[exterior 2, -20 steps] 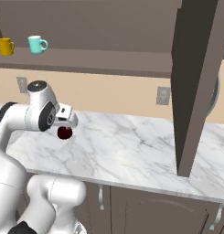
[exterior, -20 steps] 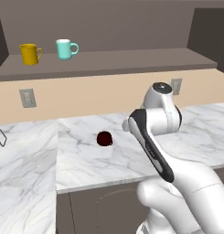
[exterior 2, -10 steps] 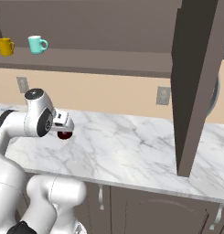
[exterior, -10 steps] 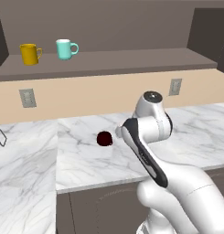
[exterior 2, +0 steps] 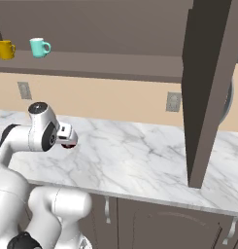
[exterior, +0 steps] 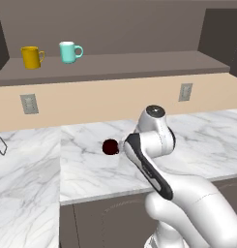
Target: Pick the mug on the counter and place it in the cabinet with the handle facing the right, like the mugs already inside.
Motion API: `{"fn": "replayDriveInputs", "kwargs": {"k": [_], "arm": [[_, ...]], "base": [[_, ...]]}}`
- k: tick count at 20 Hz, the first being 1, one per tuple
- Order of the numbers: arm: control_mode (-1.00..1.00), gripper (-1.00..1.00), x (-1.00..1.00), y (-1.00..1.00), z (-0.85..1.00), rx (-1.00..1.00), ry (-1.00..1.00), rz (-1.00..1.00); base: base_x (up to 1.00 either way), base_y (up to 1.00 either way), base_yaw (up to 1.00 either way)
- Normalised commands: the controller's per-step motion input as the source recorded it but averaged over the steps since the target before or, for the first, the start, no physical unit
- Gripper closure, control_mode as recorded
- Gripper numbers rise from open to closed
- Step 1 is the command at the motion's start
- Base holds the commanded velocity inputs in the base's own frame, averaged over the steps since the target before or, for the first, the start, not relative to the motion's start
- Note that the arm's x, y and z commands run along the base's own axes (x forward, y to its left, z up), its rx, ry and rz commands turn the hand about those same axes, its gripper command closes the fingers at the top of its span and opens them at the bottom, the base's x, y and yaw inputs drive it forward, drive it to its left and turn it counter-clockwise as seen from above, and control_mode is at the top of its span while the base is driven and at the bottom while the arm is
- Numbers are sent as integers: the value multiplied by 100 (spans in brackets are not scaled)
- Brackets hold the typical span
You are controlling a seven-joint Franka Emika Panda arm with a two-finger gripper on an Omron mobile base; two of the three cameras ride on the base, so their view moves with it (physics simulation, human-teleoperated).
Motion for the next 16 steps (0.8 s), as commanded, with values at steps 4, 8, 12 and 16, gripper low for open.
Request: {"fn": "replayDriveInputs", "kwargs": {"k": [4,8,12,16], "arm": [[-100,-100,21,14,-31,0,0,1],[-100,-100,25,13,-29,0,0,0],[-100,-100,24,10,-26,0,0,1],[-100,-100,24,8,-22,0,0,2]], "base": [[0,0,0],[0,0,0],[0,0,0],[0,0,0]]}}
